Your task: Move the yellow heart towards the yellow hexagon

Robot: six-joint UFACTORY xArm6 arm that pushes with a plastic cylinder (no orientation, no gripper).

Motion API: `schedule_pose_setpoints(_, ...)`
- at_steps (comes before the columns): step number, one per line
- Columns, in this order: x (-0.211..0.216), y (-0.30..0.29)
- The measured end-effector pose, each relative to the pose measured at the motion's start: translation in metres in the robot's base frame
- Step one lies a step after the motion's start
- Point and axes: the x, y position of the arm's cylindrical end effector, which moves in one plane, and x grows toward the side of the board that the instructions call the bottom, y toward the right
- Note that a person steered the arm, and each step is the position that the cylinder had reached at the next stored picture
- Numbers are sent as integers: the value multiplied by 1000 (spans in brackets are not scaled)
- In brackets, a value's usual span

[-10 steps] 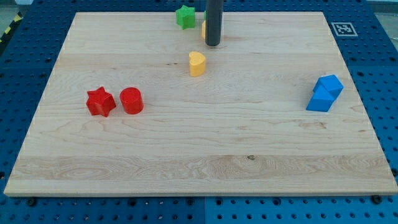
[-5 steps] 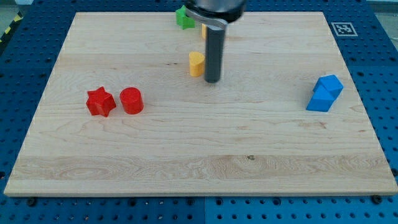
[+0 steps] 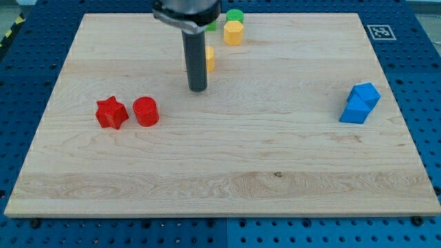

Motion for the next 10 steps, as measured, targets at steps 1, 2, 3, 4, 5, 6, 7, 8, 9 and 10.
schedule_pose_setpoints(1,-51,17)
schedule_pose_setpoints(2,-46,4)
schedule_pose_setpoints(3,-12,-15)
schedule_pose_setpoints(4,-35,-13)
schedule_pose_setpoints(5,-74,-3)
schedule_pose_setpoints(6,-83,-9)
schedule_pose_setpoints(7,-59,-16)
schedule_pose_setpoints(8,-48,7)
schedule_pose_setpoints(9,-78,41)
schedule_pose_setpoints(10,-94,41)
